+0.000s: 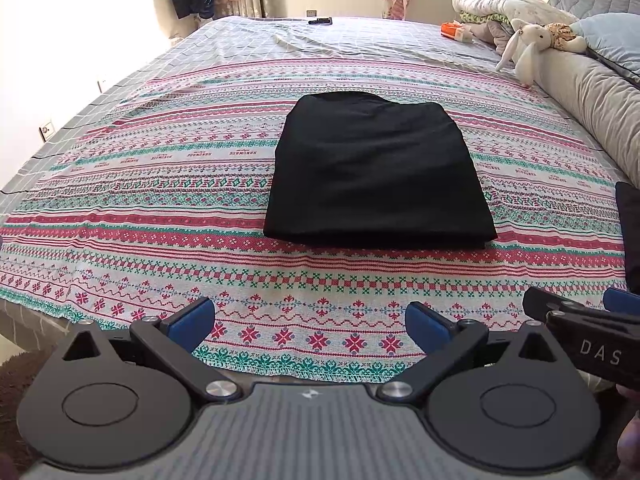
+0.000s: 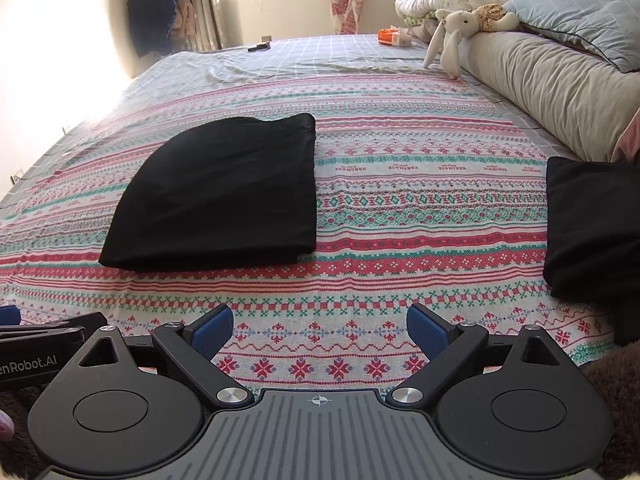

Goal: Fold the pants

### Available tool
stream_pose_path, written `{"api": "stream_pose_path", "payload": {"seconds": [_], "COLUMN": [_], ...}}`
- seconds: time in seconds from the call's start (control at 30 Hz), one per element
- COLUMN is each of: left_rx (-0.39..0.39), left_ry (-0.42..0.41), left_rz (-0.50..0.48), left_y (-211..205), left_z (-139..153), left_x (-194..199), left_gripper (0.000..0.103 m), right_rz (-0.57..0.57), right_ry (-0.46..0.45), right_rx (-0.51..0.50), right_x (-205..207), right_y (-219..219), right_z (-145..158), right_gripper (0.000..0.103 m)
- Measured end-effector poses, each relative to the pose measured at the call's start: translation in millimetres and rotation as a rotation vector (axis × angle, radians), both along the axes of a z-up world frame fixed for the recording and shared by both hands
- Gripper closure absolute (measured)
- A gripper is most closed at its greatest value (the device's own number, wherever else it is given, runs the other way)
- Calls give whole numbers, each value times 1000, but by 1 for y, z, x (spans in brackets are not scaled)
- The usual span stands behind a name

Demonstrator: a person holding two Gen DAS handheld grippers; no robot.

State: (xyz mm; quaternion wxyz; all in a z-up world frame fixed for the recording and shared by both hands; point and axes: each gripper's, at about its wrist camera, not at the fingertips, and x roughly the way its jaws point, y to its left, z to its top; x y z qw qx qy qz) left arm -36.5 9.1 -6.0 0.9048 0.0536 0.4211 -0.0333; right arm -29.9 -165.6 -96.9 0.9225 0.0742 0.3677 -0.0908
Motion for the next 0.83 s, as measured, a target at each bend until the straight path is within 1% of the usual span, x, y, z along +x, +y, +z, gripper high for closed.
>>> {"api": "stream_pose_path", "payload": {"seconds": [0.83], "left_rx": [24], "left_ry": [36], "left_rz": [5], "left_y": [3], "left_z": [-10], "left_x": [4], "left_gripper": [0], "right_rz": [9], "right_ry": [13], "right_rx": [-8], "right_x": [3], "right_y": [2], "right_z": [-7], "right_gripper": [8]}}
